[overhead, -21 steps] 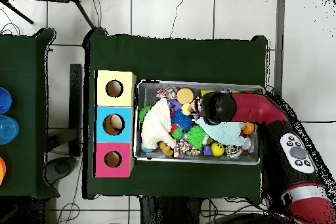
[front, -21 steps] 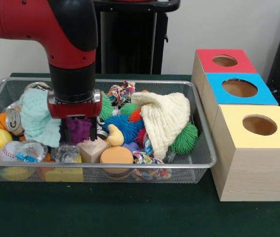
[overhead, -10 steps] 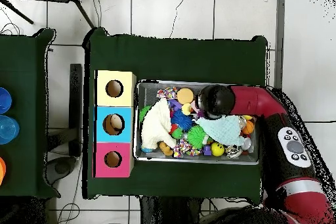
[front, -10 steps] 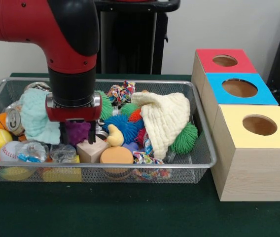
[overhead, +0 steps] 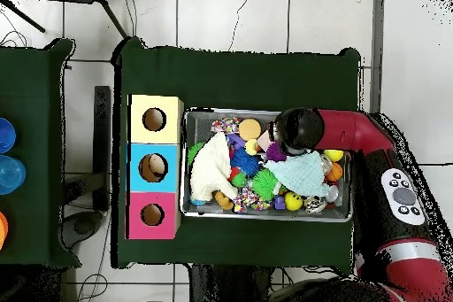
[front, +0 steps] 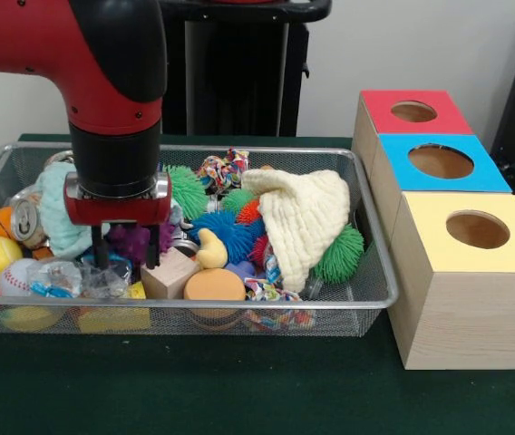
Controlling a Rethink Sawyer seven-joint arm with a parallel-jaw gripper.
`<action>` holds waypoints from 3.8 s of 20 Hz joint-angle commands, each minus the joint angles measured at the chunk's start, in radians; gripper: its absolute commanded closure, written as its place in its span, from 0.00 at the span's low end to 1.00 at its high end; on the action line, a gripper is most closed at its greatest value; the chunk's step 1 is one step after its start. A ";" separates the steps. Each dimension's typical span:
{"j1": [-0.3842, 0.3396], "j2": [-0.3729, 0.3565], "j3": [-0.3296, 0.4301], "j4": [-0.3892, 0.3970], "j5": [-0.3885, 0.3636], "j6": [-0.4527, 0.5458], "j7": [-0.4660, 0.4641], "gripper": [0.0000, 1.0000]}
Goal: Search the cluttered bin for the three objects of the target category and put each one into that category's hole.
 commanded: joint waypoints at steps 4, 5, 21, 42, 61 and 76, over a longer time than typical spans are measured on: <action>-0.054 0.003 0.040 -0.055 -0.021 0.043 -0.163 0.00; -0.053 0.007 0.042 -0.062 -0.021 0.045 -0.164 0.00; -0.063 0.018 0.045 -0.060 -0.026 0.026 -0.162 0.00; -0.008 -0.020 0.006 0.039 -0.008 -0.021 -0.010 0.00; -0.038 -0.036 0.010 0.091 -0.008 -0.058 -0.030 0.00; -0.046 -0.026 0.003 0.101 -0.023 -0.092 -0.023 0.00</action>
